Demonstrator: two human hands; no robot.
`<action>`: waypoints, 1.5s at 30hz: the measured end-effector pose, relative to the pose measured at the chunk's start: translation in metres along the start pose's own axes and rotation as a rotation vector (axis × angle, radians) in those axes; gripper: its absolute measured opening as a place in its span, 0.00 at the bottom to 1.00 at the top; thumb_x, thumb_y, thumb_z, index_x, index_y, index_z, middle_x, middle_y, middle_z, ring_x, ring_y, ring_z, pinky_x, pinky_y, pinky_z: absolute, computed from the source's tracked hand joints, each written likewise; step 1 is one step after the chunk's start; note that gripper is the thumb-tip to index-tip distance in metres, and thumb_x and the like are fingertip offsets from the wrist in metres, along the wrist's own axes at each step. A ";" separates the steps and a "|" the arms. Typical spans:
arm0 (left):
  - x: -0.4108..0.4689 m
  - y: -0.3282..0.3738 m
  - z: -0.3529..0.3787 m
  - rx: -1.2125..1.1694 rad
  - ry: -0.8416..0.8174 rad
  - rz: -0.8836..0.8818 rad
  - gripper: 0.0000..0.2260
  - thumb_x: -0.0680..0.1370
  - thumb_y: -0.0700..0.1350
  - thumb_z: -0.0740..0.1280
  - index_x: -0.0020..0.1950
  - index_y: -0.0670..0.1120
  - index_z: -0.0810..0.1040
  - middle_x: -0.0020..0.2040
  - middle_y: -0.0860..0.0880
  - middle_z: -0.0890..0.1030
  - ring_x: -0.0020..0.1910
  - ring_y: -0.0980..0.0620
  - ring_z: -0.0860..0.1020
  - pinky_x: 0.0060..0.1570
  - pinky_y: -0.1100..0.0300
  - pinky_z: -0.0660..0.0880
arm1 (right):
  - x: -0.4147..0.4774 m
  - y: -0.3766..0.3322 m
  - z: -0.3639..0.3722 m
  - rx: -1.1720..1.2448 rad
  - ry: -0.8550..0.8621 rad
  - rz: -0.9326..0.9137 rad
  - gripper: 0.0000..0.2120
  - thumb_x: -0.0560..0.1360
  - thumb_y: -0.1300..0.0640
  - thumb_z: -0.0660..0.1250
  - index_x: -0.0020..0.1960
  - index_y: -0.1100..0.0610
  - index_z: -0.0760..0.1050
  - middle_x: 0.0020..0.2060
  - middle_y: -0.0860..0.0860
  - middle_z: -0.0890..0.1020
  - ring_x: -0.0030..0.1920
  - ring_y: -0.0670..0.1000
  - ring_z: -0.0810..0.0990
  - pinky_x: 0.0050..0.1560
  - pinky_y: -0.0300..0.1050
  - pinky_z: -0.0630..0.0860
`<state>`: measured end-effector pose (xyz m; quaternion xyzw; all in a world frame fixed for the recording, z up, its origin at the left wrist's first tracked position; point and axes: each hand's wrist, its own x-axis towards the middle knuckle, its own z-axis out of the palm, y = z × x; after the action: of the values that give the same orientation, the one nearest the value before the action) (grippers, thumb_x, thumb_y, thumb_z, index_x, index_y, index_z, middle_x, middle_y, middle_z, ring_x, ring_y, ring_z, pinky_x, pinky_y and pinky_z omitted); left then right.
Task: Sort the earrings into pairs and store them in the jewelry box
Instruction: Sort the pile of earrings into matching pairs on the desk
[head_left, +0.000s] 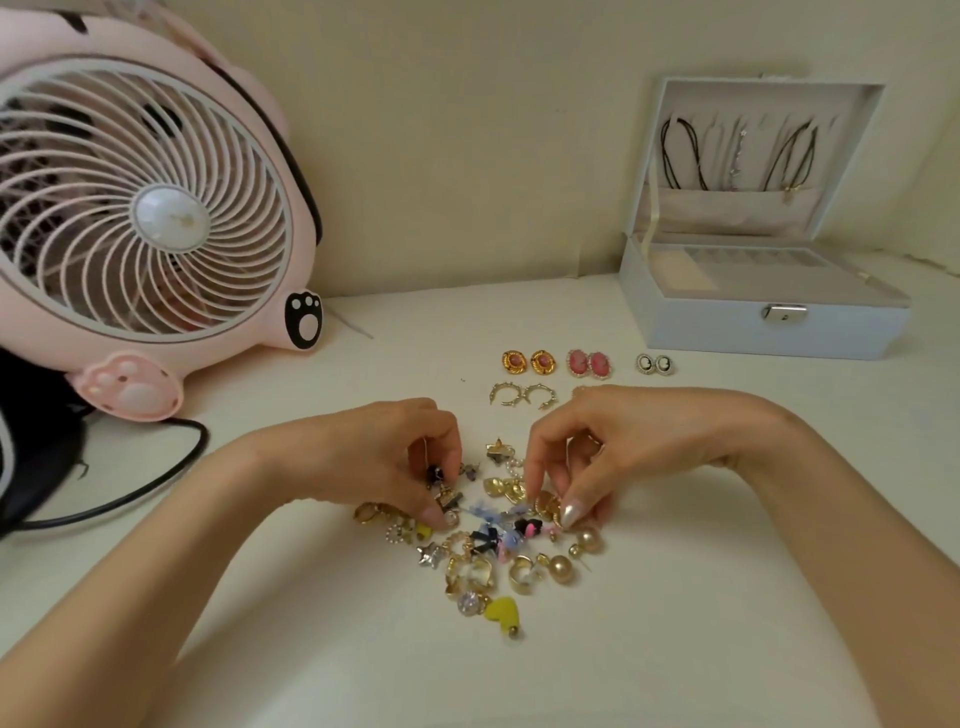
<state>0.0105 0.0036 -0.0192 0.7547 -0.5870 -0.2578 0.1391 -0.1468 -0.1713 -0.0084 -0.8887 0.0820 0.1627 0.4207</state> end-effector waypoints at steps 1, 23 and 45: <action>-0.001 0.000 -0.001 -0.004 -0.010 -0.013 0.13 0.67 0.51 0.76 0.46 0.57 0.74 0.48 0.56 0.73 0.39 0.65 0.71 0.41 0.70 0.71 | 0.000 0.000 0.000 0.003 0.002 -0.002 0.10 0.69 0.65 0.73 0.49 0.57 0.80 0.39 0.56 0.81 0.41 0.58 0.84 0.43 0.43 0.80; 0.000 -0.007 -0.005 0.087 0.122 -0.019 0.07 0.75 0.45 0.68 0.44 0.58 0.75 0.42 0.59 0.78 0.40 0.64 0.73 0.39 0.72 0.69 | 0.010 -0.002 0.005 -0.053 0.246 -0.104 0.03 0.72 0.60 0.71 0.44 0.53 0.82 0.31 0.46 0.77 0.33 0.44 0.76 0.45 0.41 0.73; 0.000 0.005 -0.003 0.001 0.279 0.109 0.04 0.73 0.47 0.70 0.44 0.55 0.77 0.38 0.57 0.78 0.38 0.63 0.74 0.38 0.71 0.69 | 0.024 -0.003 0.018 -0.171 0.302 -0.153 0.03 0.70 0.55 0.74 0.43 0.50 0.82 0.35 0.44 0.78 0.30 0.38 0.71 0.33 0.32 0.68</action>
<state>0.0077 0.0017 -0.0141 0.7504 -0.6020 -0.1421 0.2329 -0.1274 -0.1559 -0.0254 -0.9392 0.0624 0.0016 0.3377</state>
